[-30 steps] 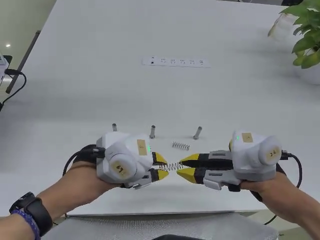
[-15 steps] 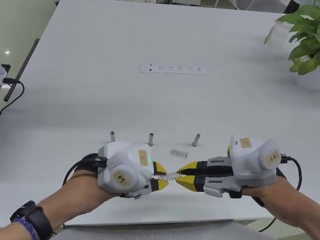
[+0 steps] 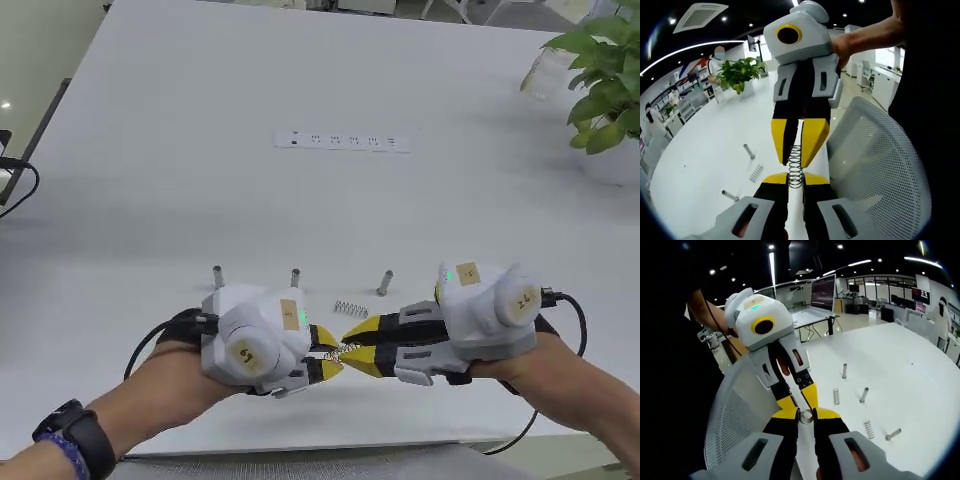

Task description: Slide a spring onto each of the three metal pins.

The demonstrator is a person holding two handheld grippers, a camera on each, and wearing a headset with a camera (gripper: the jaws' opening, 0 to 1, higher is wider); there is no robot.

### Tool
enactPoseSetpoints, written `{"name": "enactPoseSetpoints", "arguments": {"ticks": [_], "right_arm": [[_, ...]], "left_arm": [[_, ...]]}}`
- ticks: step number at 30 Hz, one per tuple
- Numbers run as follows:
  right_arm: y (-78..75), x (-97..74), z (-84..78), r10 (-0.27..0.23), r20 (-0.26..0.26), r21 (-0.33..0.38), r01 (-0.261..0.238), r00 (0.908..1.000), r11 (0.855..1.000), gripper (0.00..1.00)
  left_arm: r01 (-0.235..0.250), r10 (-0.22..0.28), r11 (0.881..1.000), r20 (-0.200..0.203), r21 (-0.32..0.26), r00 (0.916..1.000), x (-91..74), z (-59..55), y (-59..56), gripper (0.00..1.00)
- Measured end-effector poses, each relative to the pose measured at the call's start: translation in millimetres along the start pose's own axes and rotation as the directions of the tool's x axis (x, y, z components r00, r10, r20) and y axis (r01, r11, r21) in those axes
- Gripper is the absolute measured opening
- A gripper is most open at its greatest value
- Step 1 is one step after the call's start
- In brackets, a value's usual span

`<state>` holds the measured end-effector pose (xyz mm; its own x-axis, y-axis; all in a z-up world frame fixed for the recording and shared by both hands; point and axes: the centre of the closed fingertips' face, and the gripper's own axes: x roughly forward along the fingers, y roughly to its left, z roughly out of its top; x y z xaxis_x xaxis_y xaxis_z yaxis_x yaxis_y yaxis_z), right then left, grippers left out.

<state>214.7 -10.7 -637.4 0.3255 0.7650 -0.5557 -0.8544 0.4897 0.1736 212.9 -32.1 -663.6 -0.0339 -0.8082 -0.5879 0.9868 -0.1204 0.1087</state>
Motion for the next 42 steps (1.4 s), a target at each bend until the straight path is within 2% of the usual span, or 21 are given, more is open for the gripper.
{"name": "enactPoseSetpoints", "arguments": {"ticks": [6,16,21,26,29,34,42], "right_arm": [[-0.8,-3.4,-2.5,0.008,-0.035,-0.031,-0.009,0.9994,0.999,0.1],[-3.8,-10.7,-13.2,0.022,-0.125,-0.104,-0.035,0.9919,0.994,0.13],[-2.4,-5.9,-16.8,0.036,-0.191,-0.166,-0.068,0.981,0.984,0.16],[-0.1,-0.4,-16.9,0.054,-0.227,-0.206,-0.102,0.9724,0.973,0.15],[3.3,2.4,-20.4,0.068,-0.257,-0.229,-0.13,0.9639,0.965,0.12],[3.4,3.1,-20.3,0.072,-0.265,-0.253,-0.142,0.9616,0.957,0.09],[2.0,4.1,-22.2,0.061,-0.275,-0.259,-0.135,0.9596,0.956,0.09]], "left_arm": [[0.002,0.0,0.999,0.037,-0.038,0.9993,0.8,3.3,0.4,0.02],[0.007,-0.005,0.999,0.055,-0.037,0.9985,-0.5,8.4,0.5,0.02],[0.018,-0.017,1.0,0.035,-0.024,0.9992,2.0,4.3,-2.4,0.02],[0.023,-0.022,1.0,0.033,-0.02,0.9992,3.0,5.6,-4.9,0.02],[0.026,-0.026,0.999,0.035,-0.021,0.9991,3.2,6.2,-5.4,0.02],[0.034,-0.034,0.999,0.026,-0.021,0.9991,3.8,3.4,-6.0,0.02],[0.037,-0.035,0.998,0.035,-0.05,0.9988,5.9,1.6,-4.7,0.02]]}}
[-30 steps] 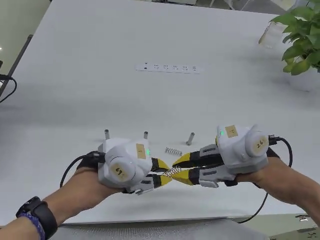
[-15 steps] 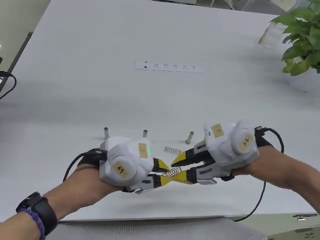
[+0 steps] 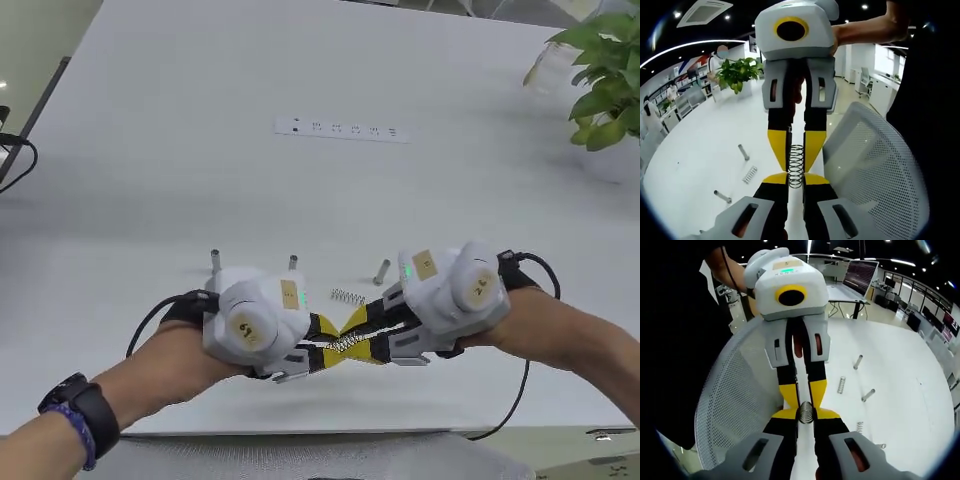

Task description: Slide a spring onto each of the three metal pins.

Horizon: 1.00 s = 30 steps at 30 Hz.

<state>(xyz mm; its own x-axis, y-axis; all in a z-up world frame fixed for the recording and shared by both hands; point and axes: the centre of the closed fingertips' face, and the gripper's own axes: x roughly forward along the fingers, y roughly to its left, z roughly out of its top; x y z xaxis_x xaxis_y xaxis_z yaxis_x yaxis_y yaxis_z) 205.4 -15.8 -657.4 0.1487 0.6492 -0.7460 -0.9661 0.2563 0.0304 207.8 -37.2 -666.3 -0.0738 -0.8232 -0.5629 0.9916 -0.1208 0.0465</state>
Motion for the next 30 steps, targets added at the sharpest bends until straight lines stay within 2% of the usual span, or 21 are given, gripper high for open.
{"name": "enactPoseSetpoints", "arguments": {"ticks": [4,7,8,12,17,19,22,25,26,30], "right_arm": [[-1.6,0.4,0.1,-0.008,0.002,0.004,0.008,1.0,1.0,0.09],[-2.6,0.5,1.5,-0.01,0.011,0.008,0.01,0.9999,1.0,0.09],[-3.1,0.3,1.4,-0.012,0.011,0.009,0.012,0.9999,1.0,0.09],[-4.7,-1.1,0.6,-0.021,0.019,0.02,0.021,0.9996,1.0,0.09],[-6.2,-2.2,-2.7,-0.029,0.021,0.032,0.029,0.9994,0.999,0.09],[-7.4,-2.8,-4.0,-0.033,0.024,0.039,0.032,0.9992,0.999,0.09],[-10.2,-2.7,-7.4,-0.041,0.021,0.05,0.04,0.9989,0.998,0.09],[-15.1,-1.7,-11.3,-0.06,0.007,0.057,0.059,0.9982,0.997,0.09],[-17.8,-1.0,-13.0,-0.068,0.0,0.058,0.068,0.9977,0.996,0.09],[-22.3,0.9,-12.9,-0.074,0.002,0.068,0.074,0.9973,0.995,0.09]], "left_arm": [[-0.009,0.009,0.999,0.008,-0.033,0.9999,0.0,-2.3,2.4,0.04],[-0.015,0.015,0.997,-0.006,-0.075,0.9999,-0.6,-10.4,4.7,0.16],[-0.008,0.008,0.997,0.0,-0.083,1.0,-1.5,-11.1,3.8,0.17],[-0.029,0.034,0.99,0.032,-0.137,0.9989,-8.6,-12.3,7.6,0.17],[-0.055,0.061,0.984,0.032,-0.169,0.9976,-16.6,-18.0,12.9,0.17],[-0.069,0.081,0.975,0.046,-0.211,0.9957,-21.4,-18.8,16.9,0.19],[-0.099,0.115,0.965,0.053,-0.241,0.992,-29.5,-22.7,24.1,0.19],[-0.131,0.148,0.956,0.047,-0.262,0.9879,-37.7,-28.7,29.9,0.21],[-0.149,0.168,0.949,0.046,-0.276,0.9848,-41.6,-31.4,33.2,0.22],[-0.193,0.214,0.933,0.036,-0.303,0.9762,-52.4,-39.7,40.2,0.26]]}}
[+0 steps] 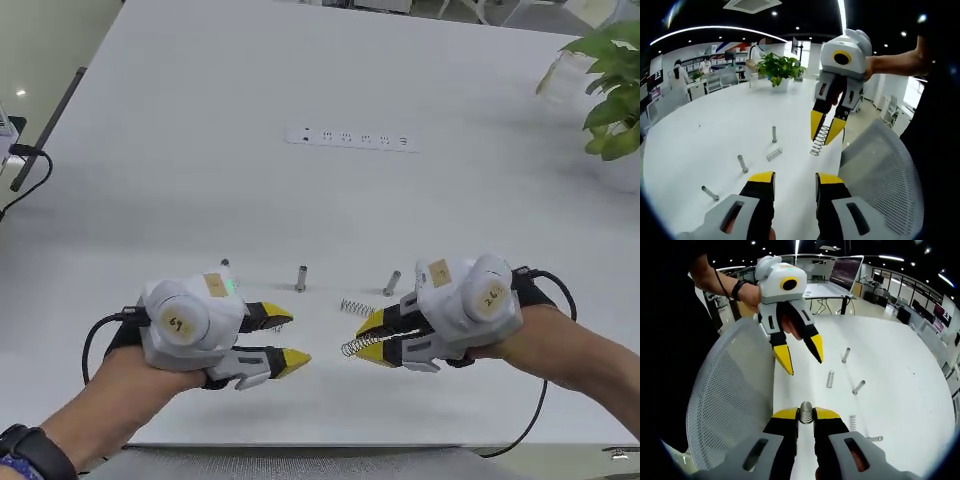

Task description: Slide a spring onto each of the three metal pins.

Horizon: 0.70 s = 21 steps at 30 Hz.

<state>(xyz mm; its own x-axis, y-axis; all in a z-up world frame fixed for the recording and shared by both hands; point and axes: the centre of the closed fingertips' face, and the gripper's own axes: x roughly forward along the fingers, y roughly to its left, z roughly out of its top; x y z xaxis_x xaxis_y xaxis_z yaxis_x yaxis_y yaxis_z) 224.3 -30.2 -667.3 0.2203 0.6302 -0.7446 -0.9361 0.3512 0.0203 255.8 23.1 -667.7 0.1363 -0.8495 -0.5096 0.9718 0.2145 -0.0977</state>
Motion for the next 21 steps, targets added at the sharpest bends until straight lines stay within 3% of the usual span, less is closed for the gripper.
{"name": "enactPoseSetpoints", "arguments": {"ticks": [5,13,21], "right_arm": [[-5.5,4.6,0.9,-0.005,-0.009,-0.003,0.005,0.9999,1.0,0.09],[-11.1,7.4,3.6,0.001,-0.01,-0.005,-0.001,1.0,1.0,0.09],[-21.6,11.5,7.1,-0.001,-0.035,-0.021,0.0,0.9994,1.0,0.09]], "left_arm": [[-0.069,0.069,0.997,0.0,-0.041,0.9976,-15.2,-10.3,15.0,0.31],[-0.129,0.129,0.988,-0.006,-0.088,0.9916,-32.0,-22.8,28.3,0.36],[-0.209,0.209,0.969,-0.008,-0.133,0.9778,-51.7,-34.0,45.4,0.42]]}}
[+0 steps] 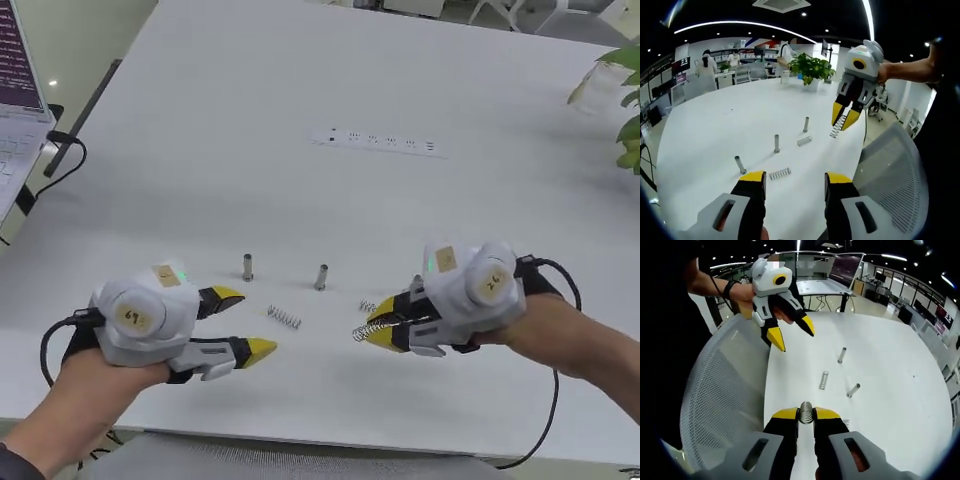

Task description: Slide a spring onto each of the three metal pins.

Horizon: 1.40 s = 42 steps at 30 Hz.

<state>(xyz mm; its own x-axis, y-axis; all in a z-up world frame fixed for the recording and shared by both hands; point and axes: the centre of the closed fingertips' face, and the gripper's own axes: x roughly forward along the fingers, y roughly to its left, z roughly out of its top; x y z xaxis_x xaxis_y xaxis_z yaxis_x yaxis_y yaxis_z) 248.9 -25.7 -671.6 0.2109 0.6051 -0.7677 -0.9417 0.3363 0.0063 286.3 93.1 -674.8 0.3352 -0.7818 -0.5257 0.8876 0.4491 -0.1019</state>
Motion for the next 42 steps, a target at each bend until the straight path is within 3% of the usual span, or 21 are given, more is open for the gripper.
{"name": "enactPoseSetpoints", "arguments": {"ticks": [6,20,42], "right_arm": [[-11.4,5.8,5.8,-0.006,-0.032,-0.021,0.005,0.9995,1.0,0.09],[-30.5,28.4,28.2,0.011,-0.076,-0.055,-0.016,0.997,0.998,0.09],[-57.8,78.3,67.8,0.04,-0.111,-0.1,-0.051,0.993,0.994,0.09]], "left_arm": [[-0.053,0.053,0.998,-0.001,-0.025,0.9986,-11.1,-8.0,13.6,0.47],[-0.133,0.136,0.986,0.021,-0.098,0.9905,-31.4,-15.1,31.3,0.55],[-0.16,0.166,0.978,0.034,-0.131,0.9855,-44.4,-20.7,35.3,0.56]]}}
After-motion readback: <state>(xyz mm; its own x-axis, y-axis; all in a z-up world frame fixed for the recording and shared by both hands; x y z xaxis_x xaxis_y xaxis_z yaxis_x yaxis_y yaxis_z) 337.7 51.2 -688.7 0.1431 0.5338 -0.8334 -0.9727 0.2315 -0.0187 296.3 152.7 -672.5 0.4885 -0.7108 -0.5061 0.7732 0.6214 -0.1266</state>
